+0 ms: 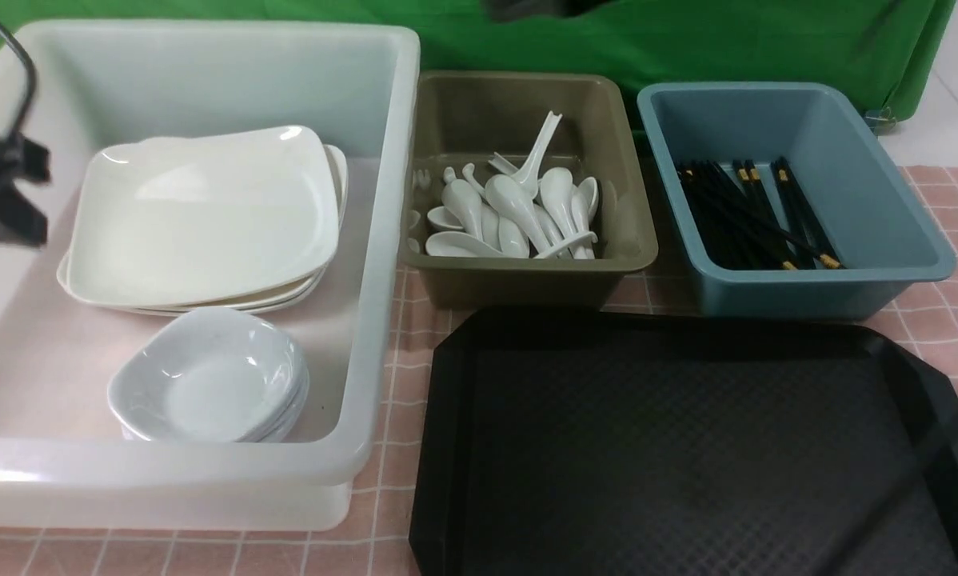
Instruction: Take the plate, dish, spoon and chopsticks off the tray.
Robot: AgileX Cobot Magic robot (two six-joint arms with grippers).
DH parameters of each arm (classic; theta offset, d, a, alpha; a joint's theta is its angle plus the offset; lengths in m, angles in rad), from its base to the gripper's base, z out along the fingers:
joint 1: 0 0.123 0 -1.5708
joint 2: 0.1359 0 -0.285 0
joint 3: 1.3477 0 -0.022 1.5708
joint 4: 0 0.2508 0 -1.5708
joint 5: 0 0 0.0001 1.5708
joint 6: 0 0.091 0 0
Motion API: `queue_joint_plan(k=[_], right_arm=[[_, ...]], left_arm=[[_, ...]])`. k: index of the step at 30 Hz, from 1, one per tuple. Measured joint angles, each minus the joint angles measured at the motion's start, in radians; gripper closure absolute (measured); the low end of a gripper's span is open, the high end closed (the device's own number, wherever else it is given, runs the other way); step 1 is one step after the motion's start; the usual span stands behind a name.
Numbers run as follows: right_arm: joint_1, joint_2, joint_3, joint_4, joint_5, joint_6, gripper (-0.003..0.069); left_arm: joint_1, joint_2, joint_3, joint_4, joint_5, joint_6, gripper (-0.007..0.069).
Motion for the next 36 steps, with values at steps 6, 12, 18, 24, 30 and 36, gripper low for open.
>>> queue_joint_plan(k=[6,12,18,24,30,36], right_arm=[[-0.053,-0.103,-0.005,-0.029,0.192,-0.008,0.0629],[-0.054,-0.11,-0.005,-0.029,0.193,-0.027,0.0629],[-0.054,-0.11,-0.005,-0.028,0.194,-0.027,0.0629],[-0.054,-0.11,-0.005,-0.011,0.194,-0.027,0.0629],[-0.054,-0.11,-0.005,-0.002,0.195,-0.022,0.0629],[-0.054,-0.111,-0.005,-0.018,0.195,0.046,0.0629]], left_arm=[[-0.003,0.228,0.0,0.069,-0.064,-0.048,0.062],[-0.003,0.358,0.0,0.069,-0.093,-0.038,0.062],[-0.003,0.42,-0.001,0.048,-0.247,-0.035,0.062],[-0.003,0.445,-0.031,0.002,-0.321,0.012,0.062],[0.02,0.45,-0.142,0.013,-0.297,0.01,0.062],[0.028,0.438,-0.25,0.003,-0.034,0.007,0.062]])
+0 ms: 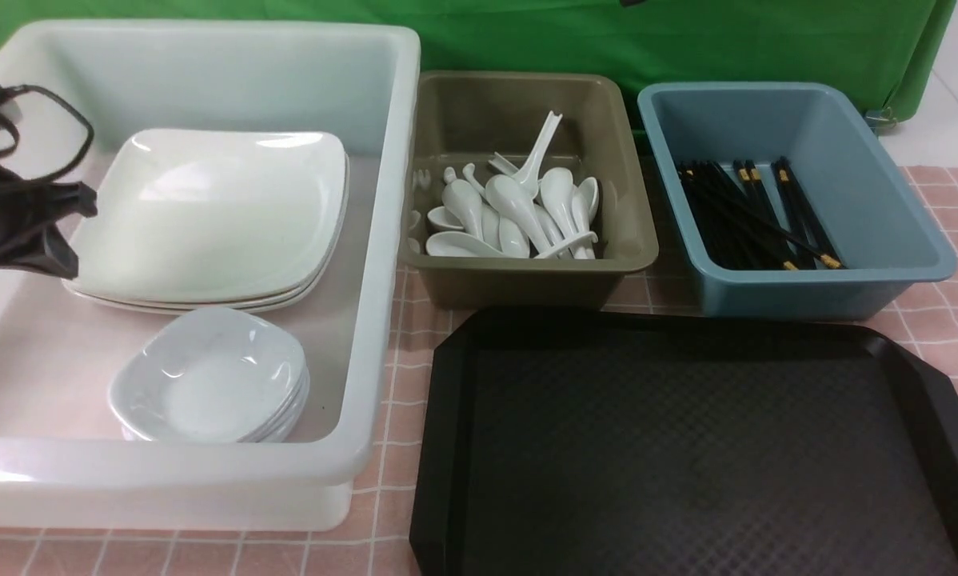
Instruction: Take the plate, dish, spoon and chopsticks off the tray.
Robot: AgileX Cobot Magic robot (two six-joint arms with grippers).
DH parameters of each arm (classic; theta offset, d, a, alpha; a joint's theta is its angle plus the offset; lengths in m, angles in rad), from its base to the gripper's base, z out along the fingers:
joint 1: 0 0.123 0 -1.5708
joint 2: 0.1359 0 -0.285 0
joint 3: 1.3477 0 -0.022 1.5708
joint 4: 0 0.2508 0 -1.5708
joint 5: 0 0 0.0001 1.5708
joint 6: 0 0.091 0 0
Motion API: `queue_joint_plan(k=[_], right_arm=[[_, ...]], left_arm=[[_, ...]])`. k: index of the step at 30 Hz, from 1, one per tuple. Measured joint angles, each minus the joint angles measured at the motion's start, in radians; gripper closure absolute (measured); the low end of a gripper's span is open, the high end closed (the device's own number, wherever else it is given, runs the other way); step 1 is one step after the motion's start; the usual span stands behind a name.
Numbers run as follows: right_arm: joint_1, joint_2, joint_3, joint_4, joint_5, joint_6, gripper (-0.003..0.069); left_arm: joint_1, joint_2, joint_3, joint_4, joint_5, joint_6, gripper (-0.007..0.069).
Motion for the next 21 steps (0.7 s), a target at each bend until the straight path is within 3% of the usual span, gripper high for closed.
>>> queue_joint_plan(k=[7,11,17,21], right_arm=[[0.0,-0.073,0.002,-0.216,0.001,0.146,0.0629],[0.0,-0.234,0.007,-0.358,0.001,0.219,0.0629],[0.0,-0.487,0.106,-0.38,0.002,0.243,0.0629],[0.0,-0.719,0.37,-0.39,-0.047,0.26,0.0629]], left_arm=[[-0.121,-0.16,-0.002,-0.001,0.083,0.008,0.062],[-0.259,-0.369,-0.003,0.037,0.084,-0.019,0.062],[-0.381,-0.65,0.053,0.067,0.043,-0.049,0.062],[-0.48,-0.878,0.202,0.064,-0.057,-0.027,0.062]])
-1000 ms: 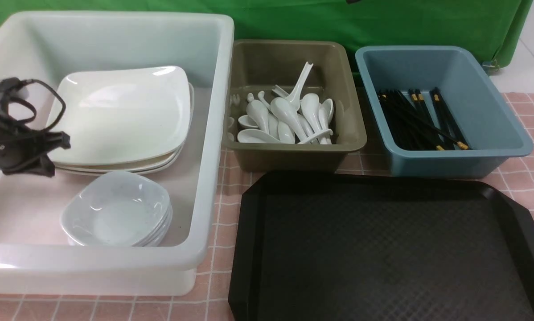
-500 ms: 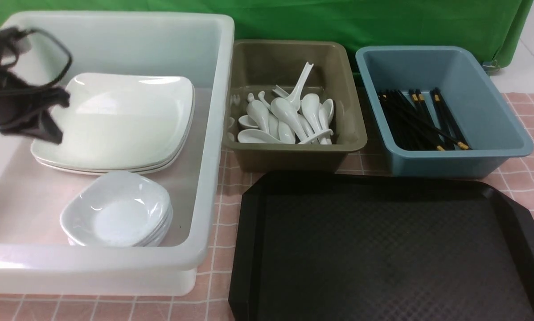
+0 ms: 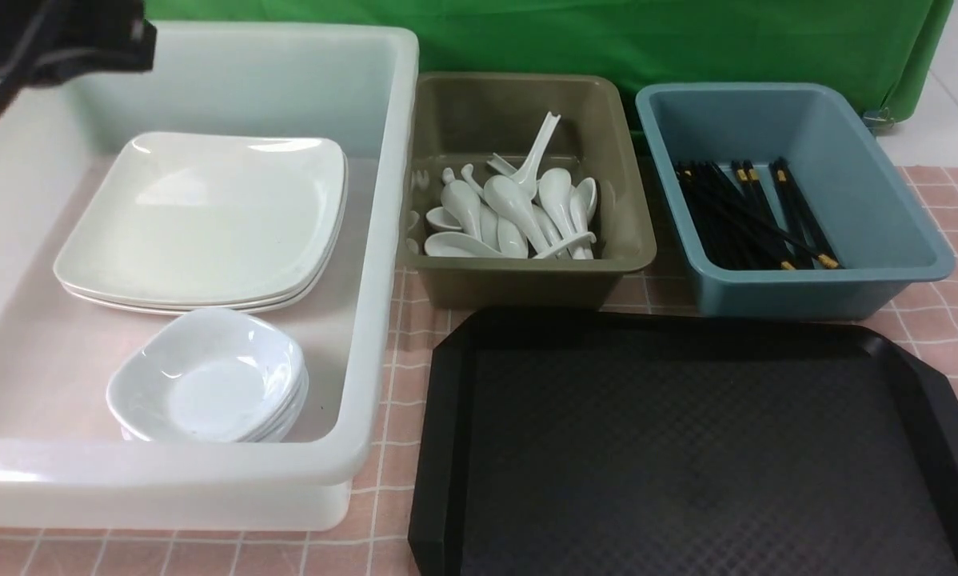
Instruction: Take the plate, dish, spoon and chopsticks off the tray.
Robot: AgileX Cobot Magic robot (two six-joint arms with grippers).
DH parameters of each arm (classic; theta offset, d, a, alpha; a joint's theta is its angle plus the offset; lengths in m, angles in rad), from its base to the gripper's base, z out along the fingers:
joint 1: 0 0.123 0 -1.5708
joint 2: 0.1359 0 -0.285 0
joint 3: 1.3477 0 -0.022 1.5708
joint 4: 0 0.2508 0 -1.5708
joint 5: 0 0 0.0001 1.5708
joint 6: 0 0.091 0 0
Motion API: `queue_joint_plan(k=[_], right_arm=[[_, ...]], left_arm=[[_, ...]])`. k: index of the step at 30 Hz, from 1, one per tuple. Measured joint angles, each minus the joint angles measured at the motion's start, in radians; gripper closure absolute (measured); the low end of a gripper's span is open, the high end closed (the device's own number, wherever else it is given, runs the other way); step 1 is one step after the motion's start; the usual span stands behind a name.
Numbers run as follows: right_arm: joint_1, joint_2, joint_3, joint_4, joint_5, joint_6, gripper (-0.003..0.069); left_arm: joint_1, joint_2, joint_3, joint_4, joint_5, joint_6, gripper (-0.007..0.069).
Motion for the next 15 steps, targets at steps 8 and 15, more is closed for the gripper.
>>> queue_joint_plan(k=[8,15], right_arm=[[0.0,-0.539,0.766,-0.046,-0.541,0.122,0.0629],[0.0,-0.904,1.336,-0.046,-1.029,0.19,0.0629]], left_arm=[[-0.049,-0.414,0.416,0.002,-0.143,-0.025,0.062],[-0.049,-0.693,0.762,-0.023,-0.341,-0.026,0.062]])
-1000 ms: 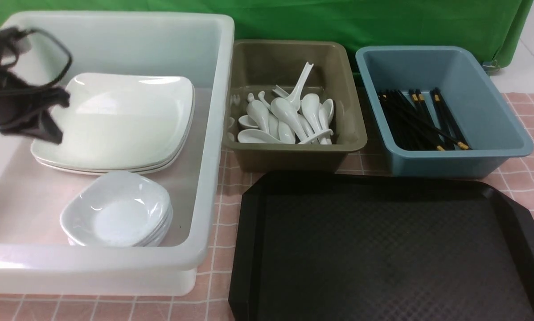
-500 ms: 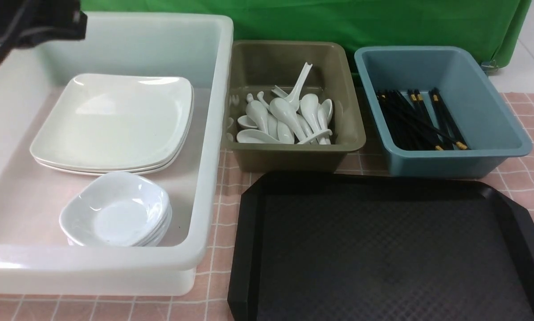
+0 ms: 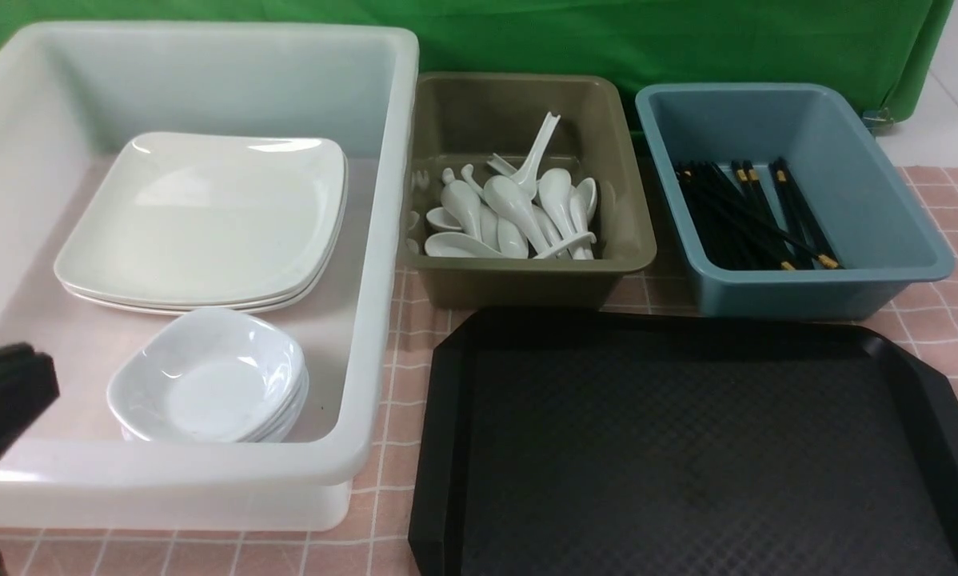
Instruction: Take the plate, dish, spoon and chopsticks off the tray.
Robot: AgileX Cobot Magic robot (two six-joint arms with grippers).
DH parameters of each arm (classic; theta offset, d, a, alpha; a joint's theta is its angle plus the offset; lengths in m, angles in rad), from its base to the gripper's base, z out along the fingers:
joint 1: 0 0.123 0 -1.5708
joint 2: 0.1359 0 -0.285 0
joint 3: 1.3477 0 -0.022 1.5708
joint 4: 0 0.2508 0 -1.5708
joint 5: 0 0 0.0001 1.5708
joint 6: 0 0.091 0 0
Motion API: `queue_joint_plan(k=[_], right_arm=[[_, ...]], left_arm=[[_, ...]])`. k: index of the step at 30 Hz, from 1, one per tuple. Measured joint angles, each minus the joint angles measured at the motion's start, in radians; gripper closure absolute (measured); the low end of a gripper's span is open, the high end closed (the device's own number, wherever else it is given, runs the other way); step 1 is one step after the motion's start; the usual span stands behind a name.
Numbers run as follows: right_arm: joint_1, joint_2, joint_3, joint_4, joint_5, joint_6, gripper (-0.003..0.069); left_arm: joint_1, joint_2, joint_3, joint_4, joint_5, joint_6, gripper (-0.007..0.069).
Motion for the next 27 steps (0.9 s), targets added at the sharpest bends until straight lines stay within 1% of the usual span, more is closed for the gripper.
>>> queue_joint_plan(k=[1,2,3,4,7,13,27], right_arm=[[0.0,-0.05,0.076,0.0,-0.086,0.001,0.0629],[0.0,-0.074,0.119,0.0,-0.13,0.002,0.0629],[0.0,-0.084,0.126,0.0,-0.14,0.002,0.0629],[0.0,-0.109,0.164,0.0,-0.193,0.002,0.0629],[0.0,-0.141,0.188,0.0,-0.243,0.002,0.0621],[0.0,-0.142,0.189,0.001,-0.267,0.002,0.0594],[0.0,-0.142,0.189,0.001,-0.267,0.003,0.0581]], left_arm=[[0.0,-0.033,0.051,-0.015,-0.046,0.0,0.062],[0.0,-0.047,0.08,-0.027,-0.071,0.0,0.062],[0.0,-0.052,0.085,-0.03,-0.083,0.0,0.062],[0.0,-0.064,0.111,-0.047,-0.115,0.0,0.062],[0.0,-0.07,0.137,-0.063,-0.158,0.0,0.062],[0.0,-0.073,0.141,-0.071,-0.173,0.0,0.062],[0.0,-0.073,0.141,-0.07,-0.173,0.0,0.062]])
